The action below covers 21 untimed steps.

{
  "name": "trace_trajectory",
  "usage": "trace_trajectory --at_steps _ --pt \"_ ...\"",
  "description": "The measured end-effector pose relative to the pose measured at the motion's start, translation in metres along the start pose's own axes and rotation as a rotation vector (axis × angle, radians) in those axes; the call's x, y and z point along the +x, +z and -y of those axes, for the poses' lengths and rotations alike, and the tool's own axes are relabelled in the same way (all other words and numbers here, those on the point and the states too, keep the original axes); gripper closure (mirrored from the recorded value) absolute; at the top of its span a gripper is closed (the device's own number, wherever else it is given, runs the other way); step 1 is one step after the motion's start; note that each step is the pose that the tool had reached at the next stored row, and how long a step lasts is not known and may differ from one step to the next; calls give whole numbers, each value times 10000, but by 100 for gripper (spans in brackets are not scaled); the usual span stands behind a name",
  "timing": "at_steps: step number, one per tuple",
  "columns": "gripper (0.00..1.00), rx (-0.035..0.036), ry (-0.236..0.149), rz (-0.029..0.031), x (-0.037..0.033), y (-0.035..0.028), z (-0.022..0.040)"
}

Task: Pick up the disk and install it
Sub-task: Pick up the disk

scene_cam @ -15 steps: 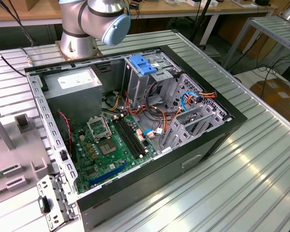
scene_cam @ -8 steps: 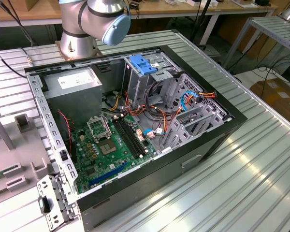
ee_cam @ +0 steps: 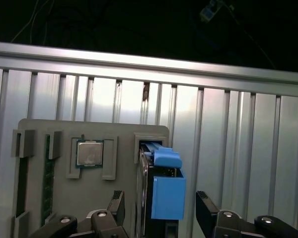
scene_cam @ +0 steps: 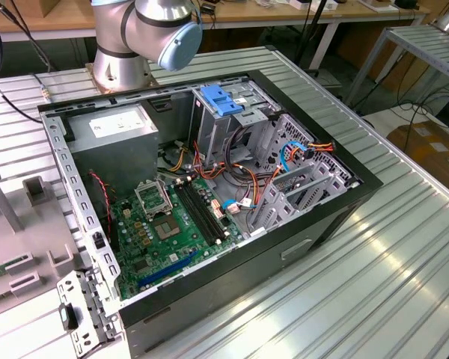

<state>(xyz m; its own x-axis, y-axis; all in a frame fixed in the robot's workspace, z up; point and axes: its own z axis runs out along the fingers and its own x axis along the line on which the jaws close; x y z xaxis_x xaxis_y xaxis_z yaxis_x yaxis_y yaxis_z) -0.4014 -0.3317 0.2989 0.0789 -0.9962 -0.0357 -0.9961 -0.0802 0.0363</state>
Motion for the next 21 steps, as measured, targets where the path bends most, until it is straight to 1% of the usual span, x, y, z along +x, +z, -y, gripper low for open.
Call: trace_trajectory --at_steps 8,14,21 --pt "32 0 1 0 3 83 1" --pt "32 0 0 0 6 172 3" --pt "32 0 0 1 6 178 3"
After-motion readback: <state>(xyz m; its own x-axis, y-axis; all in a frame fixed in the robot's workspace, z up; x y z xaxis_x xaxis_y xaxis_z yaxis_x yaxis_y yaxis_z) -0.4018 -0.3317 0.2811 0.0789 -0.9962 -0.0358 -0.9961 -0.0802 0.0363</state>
